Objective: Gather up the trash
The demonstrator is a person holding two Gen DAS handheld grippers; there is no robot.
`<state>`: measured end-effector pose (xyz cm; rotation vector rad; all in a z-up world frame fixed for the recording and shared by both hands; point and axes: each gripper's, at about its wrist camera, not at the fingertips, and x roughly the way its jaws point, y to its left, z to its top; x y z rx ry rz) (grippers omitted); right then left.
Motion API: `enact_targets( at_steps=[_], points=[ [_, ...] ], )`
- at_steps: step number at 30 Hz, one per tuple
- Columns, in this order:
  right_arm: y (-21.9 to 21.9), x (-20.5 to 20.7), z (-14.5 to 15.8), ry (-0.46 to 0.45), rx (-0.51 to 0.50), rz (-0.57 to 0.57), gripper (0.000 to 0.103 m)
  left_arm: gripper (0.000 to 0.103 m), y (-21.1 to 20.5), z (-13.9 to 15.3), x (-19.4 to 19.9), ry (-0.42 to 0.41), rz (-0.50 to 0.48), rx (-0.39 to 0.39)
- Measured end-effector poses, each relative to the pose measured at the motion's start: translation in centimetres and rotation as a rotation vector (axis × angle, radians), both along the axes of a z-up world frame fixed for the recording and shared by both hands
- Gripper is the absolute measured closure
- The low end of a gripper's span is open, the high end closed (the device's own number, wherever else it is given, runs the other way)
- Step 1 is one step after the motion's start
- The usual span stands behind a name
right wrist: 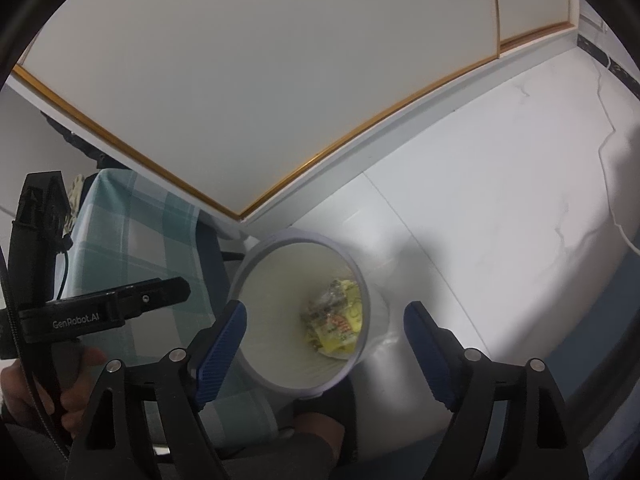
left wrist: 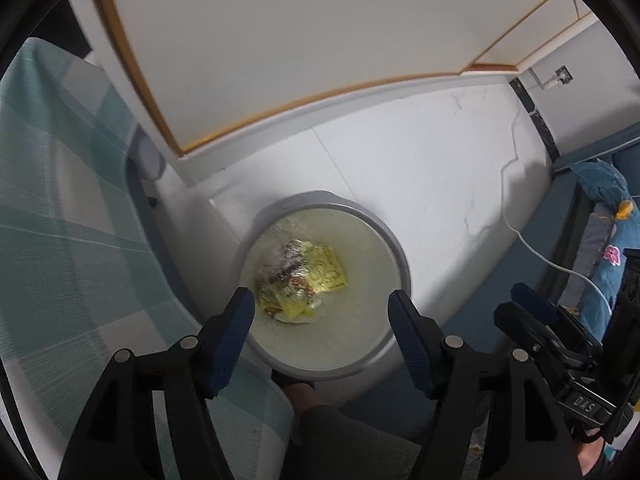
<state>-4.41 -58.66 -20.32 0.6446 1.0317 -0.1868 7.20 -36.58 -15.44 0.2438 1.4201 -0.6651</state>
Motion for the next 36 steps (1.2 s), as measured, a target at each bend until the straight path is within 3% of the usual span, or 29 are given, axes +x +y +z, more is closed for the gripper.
enact_targets(
  at_steps=[6,22,36],
  points=[
    [0.7,-0.2,0.8,-0.024,0.008,0.018,0.017,0.037,0.9,0.9,0.0,-0.059,0.035,0.009],
    [1.7,-0.8,3.2,-0.081,0.023,0.031,0.002,0.037,1.5,3.1,-0.7,-0.110,0.046,-0.014],
    [2.7,-1.0,4.2,-0.091,-0.003,0.043,0.000,0.037,2.3,4.0,-1.3,-0.139,0.059,-0.037]
  ],
)
